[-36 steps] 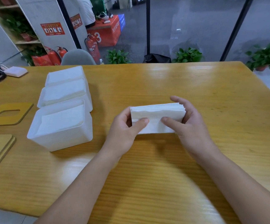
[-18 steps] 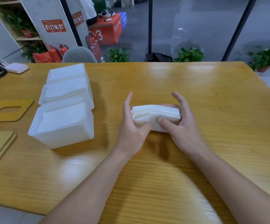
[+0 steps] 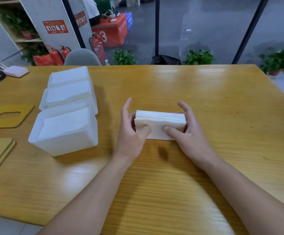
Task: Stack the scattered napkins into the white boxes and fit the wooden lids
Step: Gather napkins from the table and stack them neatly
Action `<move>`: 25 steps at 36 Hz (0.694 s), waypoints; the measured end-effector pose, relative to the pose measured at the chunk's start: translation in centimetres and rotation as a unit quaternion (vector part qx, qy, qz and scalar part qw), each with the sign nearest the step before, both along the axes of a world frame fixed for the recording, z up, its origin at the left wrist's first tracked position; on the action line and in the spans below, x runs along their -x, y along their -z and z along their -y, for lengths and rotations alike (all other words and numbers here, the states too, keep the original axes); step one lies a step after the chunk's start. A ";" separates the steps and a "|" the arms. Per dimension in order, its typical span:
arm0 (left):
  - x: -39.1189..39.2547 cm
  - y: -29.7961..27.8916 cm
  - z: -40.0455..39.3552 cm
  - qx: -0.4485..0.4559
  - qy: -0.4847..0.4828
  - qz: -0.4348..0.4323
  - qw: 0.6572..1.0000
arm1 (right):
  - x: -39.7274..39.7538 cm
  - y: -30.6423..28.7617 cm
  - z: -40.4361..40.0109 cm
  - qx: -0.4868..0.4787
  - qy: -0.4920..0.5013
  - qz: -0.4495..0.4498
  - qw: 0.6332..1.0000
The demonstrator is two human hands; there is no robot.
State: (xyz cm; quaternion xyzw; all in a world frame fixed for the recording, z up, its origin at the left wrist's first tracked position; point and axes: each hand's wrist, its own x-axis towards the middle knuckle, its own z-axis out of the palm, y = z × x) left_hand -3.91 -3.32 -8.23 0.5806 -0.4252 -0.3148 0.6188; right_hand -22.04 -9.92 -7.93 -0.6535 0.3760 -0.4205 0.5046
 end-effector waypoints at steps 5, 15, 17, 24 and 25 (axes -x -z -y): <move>0.4 -0.1 -0.3 0.006 0.007 0.015 1.000 | -0.2 -0.2 -0.1 -0.006 -0.009 0.015 1.000; -0.3 0.2 -0.3 -0.001 0.020 0.032 0.999 | 0.4 -0.2 0.1 -0.010 -0.018 -0.048 0.999; -0.1 -0.1 -0.5 0.012 0.026 0.030 0.999 | 0.3 -0.2 0.0 0.007 -0.022 -0.036 0.999; -0.9 -0.4 -1.9 -0.010 0.045 0.043 0.998 | 0.7 0.2 -0.9 0.004 -0.065 -0.036 0.997; -0.9 -0.4 -2.0 -0.018 0.047 0.047 0.998 | 0.8 0.2 -0.9 -0.001 -0.070 -0.048 0.996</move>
